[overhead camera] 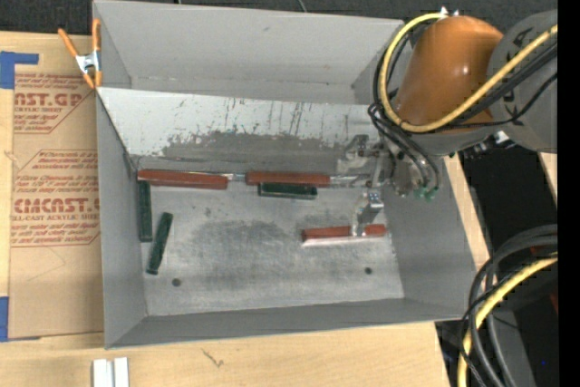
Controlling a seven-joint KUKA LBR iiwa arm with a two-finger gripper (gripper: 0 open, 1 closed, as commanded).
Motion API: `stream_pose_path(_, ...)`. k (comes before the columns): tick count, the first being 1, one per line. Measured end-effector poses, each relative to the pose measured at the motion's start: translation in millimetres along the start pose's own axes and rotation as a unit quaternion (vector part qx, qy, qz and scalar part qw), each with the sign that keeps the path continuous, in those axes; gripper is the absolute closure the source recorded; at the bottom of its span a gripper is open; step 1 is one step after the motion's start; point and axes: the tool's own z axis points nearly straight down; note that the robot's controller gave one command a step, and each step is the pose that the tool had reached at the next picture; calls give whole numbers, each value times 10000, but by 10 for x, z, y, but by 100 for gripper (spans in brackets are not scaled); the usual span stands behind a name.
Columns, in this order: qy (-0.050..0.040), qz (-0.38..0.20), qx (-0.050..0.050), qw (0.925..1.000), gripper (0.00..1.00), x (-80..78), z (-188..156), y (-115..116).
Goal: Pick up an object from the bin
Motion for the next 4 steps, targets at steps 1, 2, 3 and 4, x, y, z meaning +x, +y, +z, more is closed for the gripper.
stream_pose_path(1, 15, 96, -7, 10000, 0, 75, 615, 14)
stream_pose_path(2, -47, 869, -5, 9962, 100, 119, 1188, 23)
stream_pose_path(3, -47, 870, -4, 9962, 100, 119, 1188, 24)
stream_pose_path(4, 10, 920, -7, 9958, 100, 176, -748, 166)
